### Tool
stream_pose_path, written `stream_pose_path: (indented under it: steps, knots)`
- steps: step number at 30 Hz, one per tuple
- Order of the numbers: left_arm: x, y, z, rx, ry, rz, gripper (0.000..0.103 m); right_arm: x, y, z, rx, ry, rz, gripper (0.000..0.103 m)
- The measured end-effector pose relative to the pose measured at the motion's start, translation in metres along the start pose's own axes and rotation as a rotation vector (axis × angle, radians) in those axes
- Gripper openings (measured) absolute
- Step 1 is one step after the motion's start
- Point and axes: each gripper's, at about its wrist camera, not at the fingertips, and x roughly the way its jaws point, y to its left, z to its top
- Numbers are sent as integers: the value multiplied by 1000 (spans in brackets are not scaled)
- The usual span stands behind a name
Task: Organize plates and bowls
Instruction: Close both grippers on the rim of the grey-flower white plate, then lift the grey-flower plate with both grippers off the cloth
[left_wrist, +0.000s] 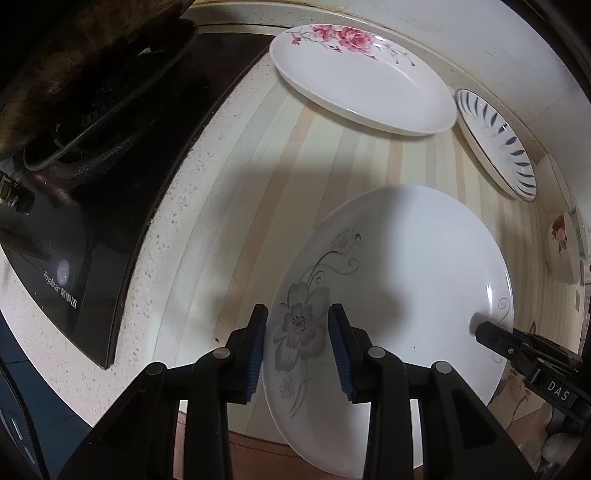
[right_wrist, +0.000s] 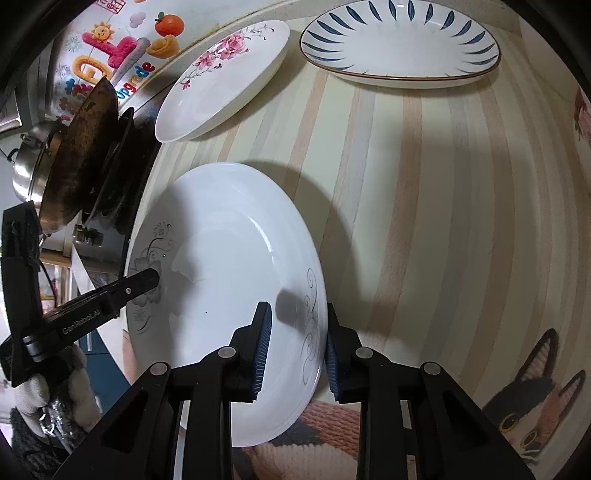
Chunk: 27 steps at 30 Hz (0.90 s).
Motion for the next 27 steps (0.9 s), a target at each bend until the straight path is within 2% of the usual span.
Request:
stream_pose_path:
  steps: [6,13,20,27]
  knots:
    - [-15,-25,-16,57,-14,4,31,-27,-16,-17,30,-19,21,29]
    - [-30,-65,-29,91,-35,-28,31,-72,-44,-34,44,-64,24,29]
    - [-25,-107,-26,145,-41,-66,31,-111,-87,-44,108,-119,15,29]
    - [-8,-142,-24,199,-20,-75,31,-120,-127,-53,155,-122,-8,29]
